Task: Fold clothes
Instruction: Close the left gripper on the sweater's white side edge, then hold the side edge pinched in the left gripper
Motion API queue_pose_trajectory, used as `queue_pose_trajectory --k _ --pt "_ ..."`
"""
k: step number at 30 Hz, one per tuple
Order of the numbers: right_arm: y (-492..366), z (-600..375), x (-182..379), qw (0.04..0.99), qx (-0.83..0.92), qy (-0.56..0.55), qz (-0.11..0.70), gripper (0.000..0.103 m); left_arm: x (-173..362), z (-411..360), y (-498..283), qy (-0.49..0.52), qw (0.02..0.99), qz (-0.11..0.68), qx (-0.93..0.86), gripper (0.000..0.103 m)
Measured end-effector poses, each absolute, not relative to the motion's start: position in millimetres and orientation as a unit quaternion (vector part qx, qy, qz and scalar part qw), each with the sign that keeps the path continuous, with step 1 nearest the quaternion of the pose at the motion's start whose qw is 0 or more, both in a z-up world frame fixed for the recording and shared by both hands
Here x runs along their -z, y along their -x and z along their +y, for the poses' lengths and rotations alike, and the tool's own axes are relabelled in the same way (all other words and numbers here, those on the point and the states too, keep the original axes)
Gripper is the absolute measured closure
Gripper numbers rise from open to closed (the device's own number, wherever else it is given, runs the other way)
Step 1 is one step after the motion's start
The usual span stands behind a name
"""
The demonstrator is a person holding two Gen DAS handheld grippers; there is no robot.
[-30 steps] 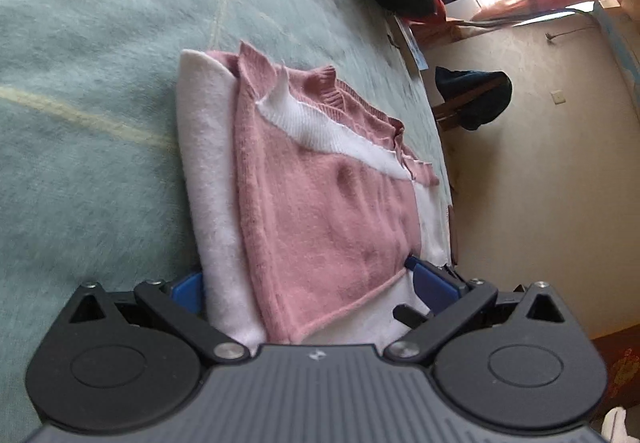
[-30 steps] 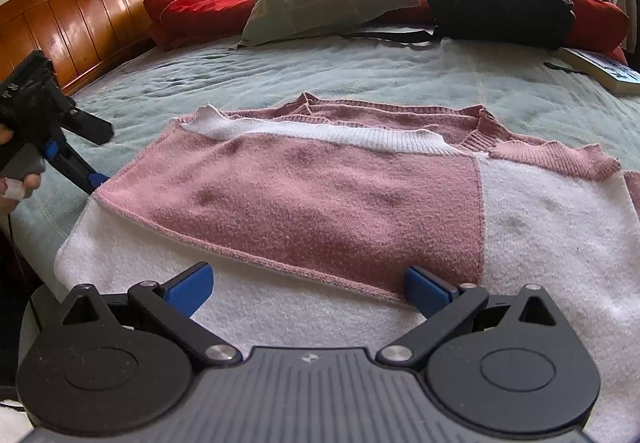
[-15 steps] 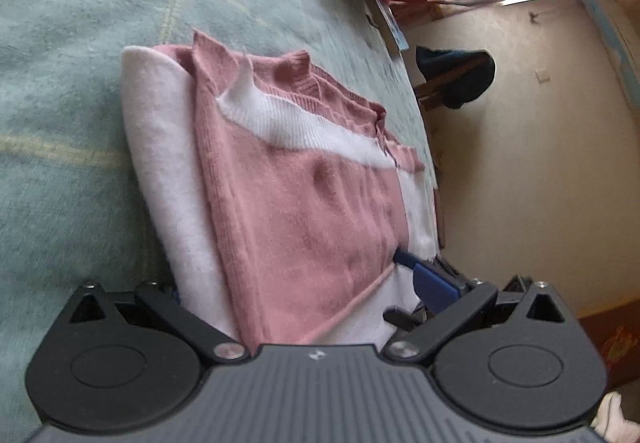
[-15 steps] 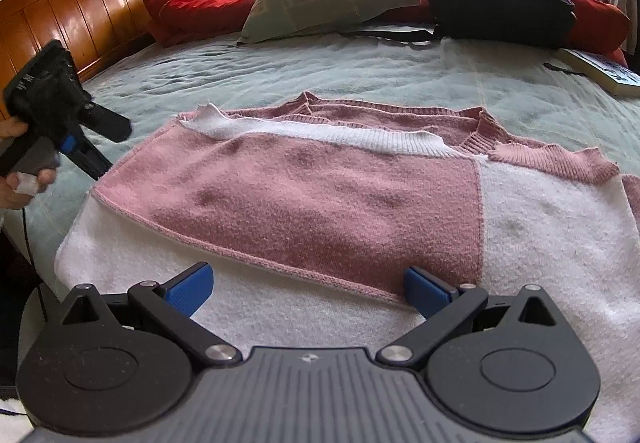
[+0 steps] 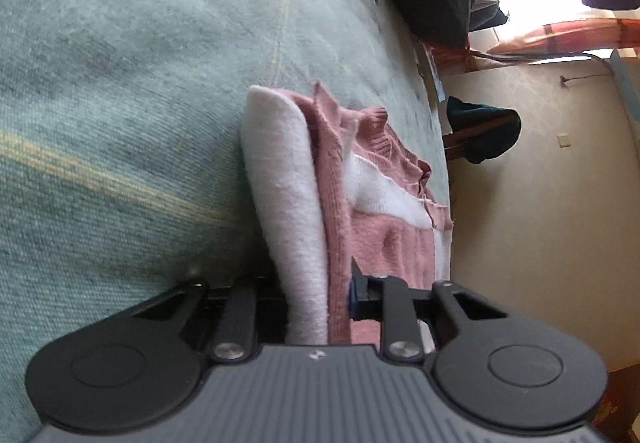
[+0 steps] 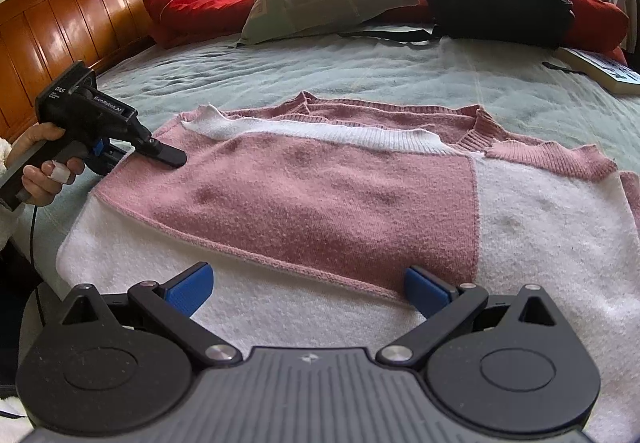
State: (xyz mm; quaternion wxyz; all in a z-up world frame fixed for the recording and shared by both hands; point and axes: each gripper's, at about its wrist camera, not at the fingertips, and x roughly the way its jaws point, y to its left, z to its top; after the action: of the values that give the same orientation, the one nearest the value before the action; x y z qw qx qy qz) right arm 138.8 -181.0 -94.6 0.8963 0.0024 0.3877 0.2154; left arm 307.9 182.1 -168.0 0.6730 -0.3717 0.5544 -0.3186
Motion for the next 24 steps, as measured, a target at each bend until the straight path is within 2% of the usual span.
queue_pose_trajectory --k 2,3,4,6,11,18,24 --pt "-140 -182 95 0.896 -0.215 -0.005 0.389 0.000 168 178 -309 0.368 0.670 0.559 0.322 0.057" --pt "-141 -182 96 0.896 -0.215 -0.006 0.389 0.000 169 175 -310 0.366 0.669 0.561 0.323 0.057" --pt "-141 -182 96 0.896 -0.215 -0.007 0.389 0.000 169 173 -311 0.364 0.668 0.563 0.325 0.057" --pt "-141 -181 96 0.896 -0.215 -0.005 0.389 0.000 169 169 -312 0.360 0.665 0.567 0.328 0.080" --pt "-139 -184 91 0.898 -0.218 -0.016 0.382 0.000 164 157 -309 0.331 0.678 0.566 0.331 0.080" --pt "-151 -201 68 0.893 -0.255 -0.143 0.342 0.000 158 149 -308 0.319 0.691 0.562 0.323 0.080" --pt "-177 -191 78 0.880 -0.247 -0.184 0.362 0.000 152 150 -306 0.306 0.700 0.559 0.323 0.079"
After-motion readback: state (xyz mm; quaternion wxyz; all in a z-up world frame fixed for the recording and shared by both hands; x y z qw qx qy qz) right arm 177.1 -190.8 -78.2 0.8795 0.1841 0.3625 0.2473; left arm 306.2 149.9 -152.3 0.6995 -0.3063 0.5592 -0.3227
